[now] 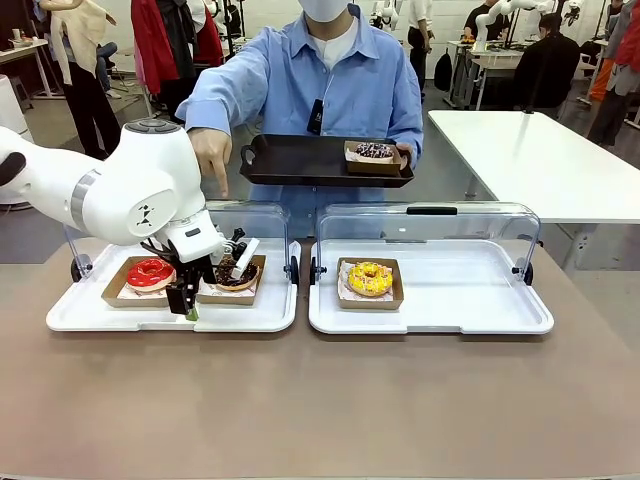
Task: Provide the desired donut to the person.
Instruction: Pick up and lift the Paper togo box containing the Donut pointed at by the person.
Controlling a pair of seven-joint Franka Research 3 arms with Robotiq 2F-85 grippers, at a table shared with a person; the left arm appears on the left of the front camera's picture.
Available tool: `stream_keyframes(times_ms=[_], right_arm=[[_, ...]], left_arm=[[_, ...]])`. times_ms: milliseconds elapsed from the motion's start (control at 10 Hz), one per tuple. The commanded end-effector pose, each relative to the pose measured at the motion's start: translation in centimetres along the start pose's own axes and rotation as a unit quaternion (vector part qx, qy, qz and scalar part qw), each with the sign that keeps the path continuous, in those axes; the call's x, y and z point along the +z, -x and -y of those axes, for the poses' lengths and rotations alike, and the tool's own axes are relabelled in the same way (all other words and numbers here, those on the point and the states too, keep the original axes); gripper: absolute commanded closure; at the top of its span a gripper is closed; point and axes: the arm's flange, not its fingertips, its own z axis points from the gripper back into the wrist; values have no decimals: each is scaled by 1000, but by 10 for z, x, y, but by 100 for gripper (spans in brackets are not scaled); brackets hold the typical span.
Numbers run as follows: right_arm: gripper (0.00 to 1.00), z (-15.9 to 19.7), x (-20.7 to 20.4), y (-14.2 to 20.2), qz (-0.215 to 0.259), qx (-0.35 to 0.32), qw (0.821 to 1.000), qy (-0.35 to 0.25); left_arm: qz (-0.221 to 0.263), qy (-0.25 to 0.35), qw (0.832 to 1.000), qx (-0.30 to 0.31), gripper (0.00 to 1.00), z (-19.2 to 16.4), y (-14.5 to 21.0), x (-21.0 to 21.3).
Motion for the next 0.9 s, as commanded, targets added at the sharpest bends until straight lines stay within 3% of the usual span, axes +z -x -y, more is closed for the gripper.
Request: stream_keyframes(times_ms=[0,800], right_arm=[[0,-1,1,1,3,3,1000,-3],[0,-1,1,1,3,3,1000,-3]], left_arm=[[-8,-12,1000,2,0,-7,2,-5],[-11,-4,1000,14,0,-22,11,-19]])
